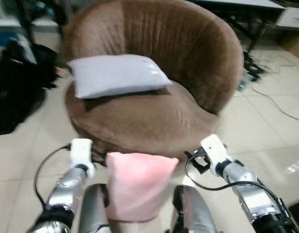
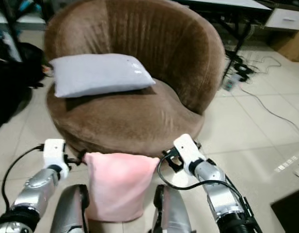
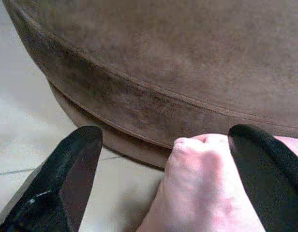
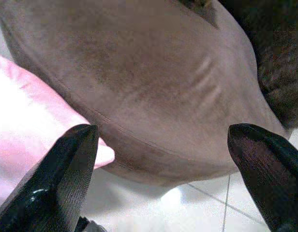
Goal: Move the pillow to the sofa from floor
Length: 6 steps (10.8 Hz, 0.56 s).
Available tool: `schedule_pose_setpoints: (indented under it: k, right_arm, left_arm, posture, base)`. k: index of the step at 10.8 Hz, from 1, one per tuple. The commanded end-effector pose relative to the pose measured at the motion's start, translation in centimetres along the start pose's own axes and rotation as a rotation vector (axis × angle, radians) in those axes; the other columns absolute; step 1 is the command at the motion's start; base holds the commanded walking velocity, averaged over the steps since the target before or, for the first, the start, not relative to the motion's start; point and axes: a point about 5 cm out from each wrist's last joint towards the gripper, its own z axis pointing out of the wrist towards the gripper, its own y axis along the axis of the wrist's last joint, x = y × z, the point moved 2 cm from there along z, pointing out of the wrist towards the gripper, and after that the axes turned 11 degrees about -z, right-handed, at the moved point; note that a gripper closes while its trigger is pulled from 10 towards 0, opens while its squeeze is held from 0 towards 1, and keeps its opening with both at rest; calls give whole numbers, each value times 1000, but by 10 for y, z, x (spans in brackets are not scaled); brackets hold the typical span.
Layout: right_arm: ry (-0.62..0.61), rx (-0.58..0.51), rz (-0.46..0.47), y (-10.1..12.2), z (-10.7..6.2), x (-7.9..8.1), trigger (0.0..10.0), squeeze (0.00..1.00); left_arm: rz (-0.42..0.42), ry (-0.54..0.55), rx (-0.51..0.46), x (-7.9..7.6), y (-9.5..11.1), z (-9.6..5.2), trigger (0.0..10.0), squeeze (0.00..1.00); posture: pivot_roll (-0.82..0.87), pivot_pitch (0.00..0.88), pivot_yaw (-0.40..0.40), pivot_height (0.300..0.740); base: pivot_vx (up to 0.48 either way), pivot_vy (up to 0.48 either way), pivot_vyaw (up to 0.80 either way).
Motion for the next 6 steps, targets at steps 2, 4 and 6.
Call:
schedule_pose_setpoints:
  k: [2,4,6]
  right_arm:
    - [61,-28,-69,11,-14,-2,10000,0]
    - [109,-67,-128,25,-31,-3,10000,0]
    - [138,-72,-158,32,-51,-8,10000,0]
  left_arm:
    - [-54,13,10,1,0,4,10000,1000]
    - [-109,23,-14,1,9,10,10000,1000]
    - [-151,42,-40,0,16,14,10000,1000]
  posture:
    - [-162,96,-171,527]
    - [-216,109,-207,527]
    - [-270,113,-241,527]
  base:
    - [0,0,0]
    - [0,0,0]
    - [0,0,0]
